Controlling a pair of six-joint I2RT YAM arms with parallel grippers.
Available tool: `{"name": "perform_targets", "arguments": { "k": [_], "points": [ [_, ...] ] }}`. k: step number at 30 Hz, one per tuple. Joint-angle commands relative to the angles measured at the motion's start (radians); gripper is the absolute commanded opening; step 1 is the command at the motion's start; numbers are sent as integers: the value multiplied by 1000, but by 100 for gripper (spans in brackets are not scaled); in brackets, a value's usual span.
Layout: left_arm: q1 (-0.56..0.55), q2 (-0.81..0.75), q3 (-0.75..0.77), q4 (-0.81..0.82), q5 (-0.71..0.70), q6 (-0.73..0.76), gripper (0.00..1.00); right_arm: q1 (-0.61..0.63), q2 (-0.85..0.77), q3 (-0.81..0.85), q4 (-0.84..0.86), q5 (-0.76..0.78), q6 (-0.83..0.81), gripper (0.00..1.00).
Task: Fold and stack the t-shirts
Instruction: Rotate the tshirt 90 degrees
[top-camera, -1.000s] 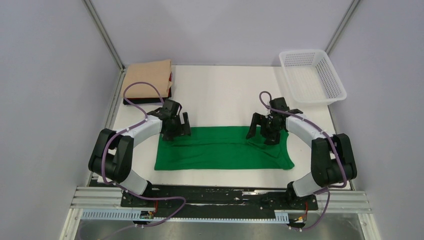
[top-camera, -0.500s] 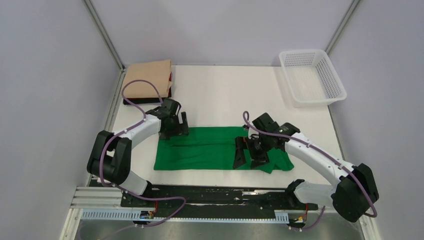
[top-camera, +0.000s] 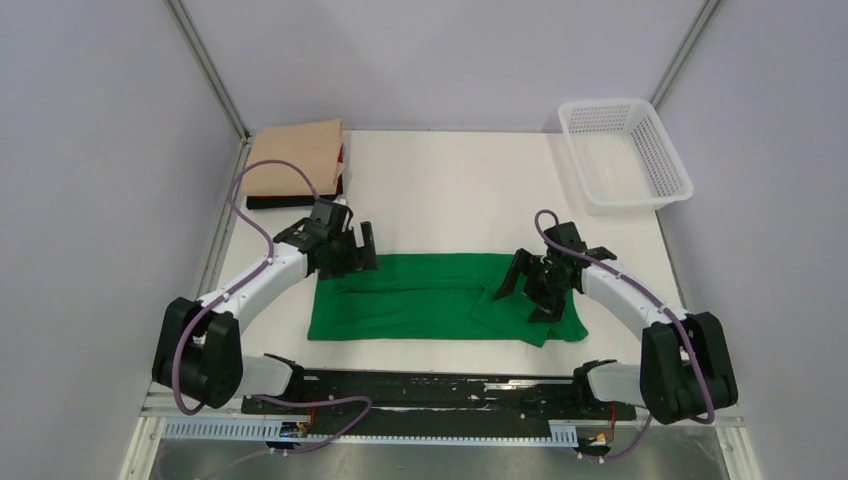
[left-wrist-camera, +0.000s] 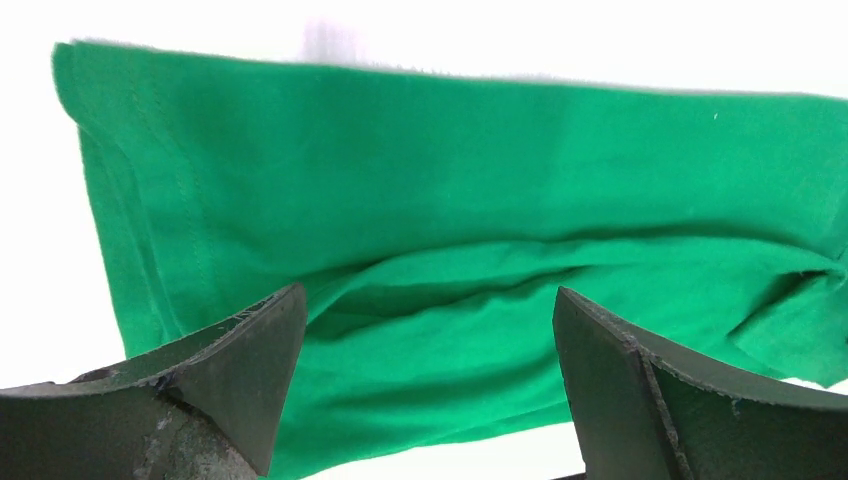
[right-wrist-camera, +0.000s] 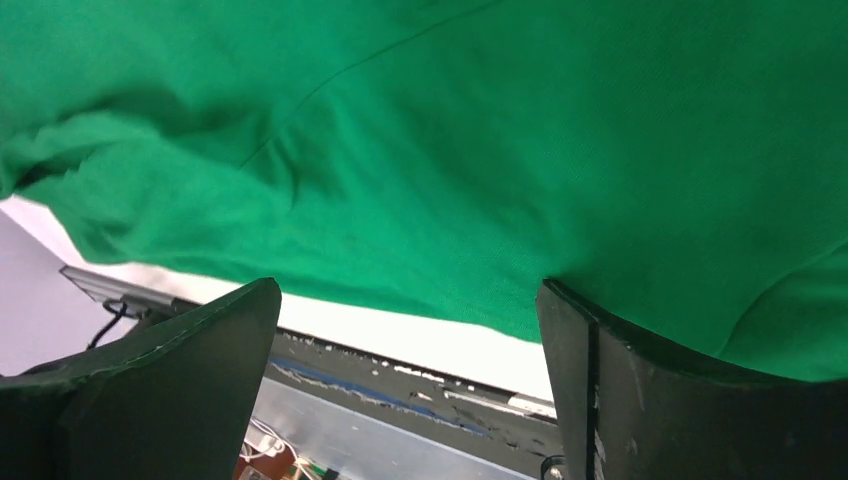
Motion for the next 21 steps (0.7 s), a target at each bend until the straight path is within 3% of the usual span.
{"name": "perform_targets", "arguments": {
  "k": [1, 7, 12, 16, 21],
  "points": [
    [-8, -4, -68, 45, 66, 22, 100, -27, 90, 12, 161, 64, 37, 100],
    [-8, 76, -111, 45, 109, 4, 100, -58, 310, 149, 223, 249, 8, 100],
    [-80, 50, -139, 24, 197, -30, 100, -87, 546, 433, 282, 329, -36, 100],
    [-185, 11, -156, 39, 249, -99, 100, -94, 773, 718, 287, 277, -121, 100],
    [-295, 24, -196, 252, 347, -185, 100, -84, 1060, 1117, 290, 85, -241, 100]
  ]
}}
